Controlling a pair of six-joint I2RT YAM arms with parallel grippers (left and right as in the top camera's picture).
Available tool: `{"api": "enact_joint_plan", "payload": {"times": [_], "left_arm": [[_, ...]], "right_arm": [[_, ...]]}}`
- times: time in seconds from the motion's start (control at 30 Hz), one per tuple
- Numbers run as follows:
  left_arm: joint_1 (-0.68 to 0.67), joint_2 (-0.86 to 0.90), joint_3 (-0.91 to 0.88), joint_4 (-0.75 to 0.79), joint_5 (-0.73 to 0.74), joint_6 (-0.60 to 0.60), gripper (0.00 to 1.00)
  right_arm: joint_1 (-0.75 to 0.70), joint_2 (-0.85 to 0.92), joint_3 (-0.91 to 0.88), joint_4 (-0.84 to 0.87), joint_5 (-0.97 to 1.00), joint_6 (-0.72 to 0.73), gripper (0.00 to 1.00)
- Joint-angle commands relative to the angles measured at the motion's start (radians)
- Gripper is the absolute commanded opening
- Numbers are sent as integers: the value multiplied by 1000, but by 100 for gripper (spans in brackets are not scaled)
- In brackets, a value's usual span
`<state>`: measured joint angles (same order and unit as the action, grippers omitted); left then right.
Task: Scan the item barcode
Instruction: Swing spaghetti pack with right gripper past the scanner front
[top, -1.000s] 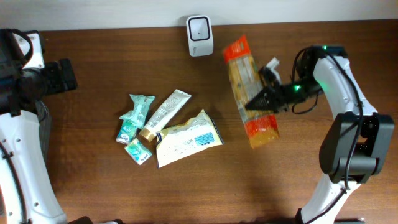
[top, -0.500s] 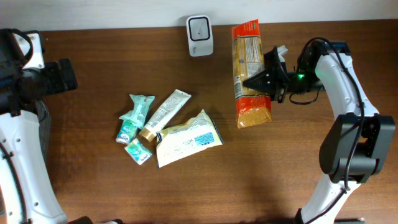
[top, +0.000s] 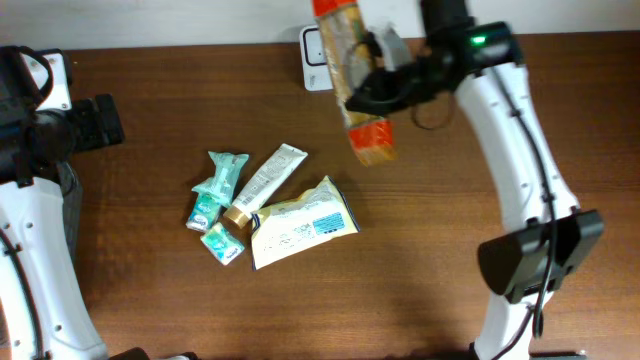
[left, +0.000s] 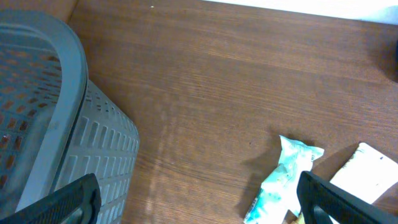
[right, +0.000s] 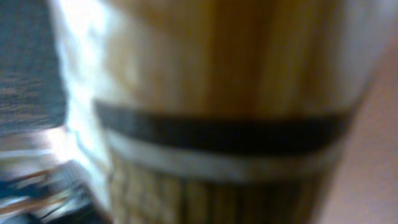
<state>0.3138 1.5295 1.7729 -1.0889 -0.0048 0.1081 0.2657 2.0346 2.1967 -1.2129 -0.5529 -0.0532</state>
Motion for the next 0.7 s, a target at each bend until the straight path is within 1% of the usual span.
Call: {"api": "enact_joint_plan", "payload": {"times": [0.0, 0.03, 0.1, 0.17, 0.27, 0.33, 0.4, 0.47, 0.53, 0.67], "left_arm": [[5, -4, 5, 2, -3, -9, 99], [5, -4, 5, 2, -3, -9, 99], [5, -4, 5, 2, -3, -9, 99], [5, -4, 5, 2, -3, -9, 99], [5, -4, 5, 2, -3, -9, 99], [5, -4, 5, 2, -3, -9, 99], [5, -4, 5, 2, -3, -9, 99], [5, -4, 5, 2, -3, -9, 99], [5, -4, 5, 2, -3, -9, 99], [5, -4, 5, 2, -3, -9, 99]], "right_arm": [[109, -38, 39, 195, 502, 35, 4], [152, -15, 31, 314, 627, 0, 4], [192, 41, 31, 495, 756, -169, 4], [199, 111, 31, 639, 771, -291, 4], [198, 222, 31, 798, 775, -452, 4], [197, 301, 31, 914, 776, -609, 4], [197, 360, 31, 1019, 797, -710, 4], [197, 401, 31, 1080, 800, -780, 4], [192, 430, 31, 1106, 800, -878, 4], [172, 435, 31, 1114, 801, -890, 4]]}}
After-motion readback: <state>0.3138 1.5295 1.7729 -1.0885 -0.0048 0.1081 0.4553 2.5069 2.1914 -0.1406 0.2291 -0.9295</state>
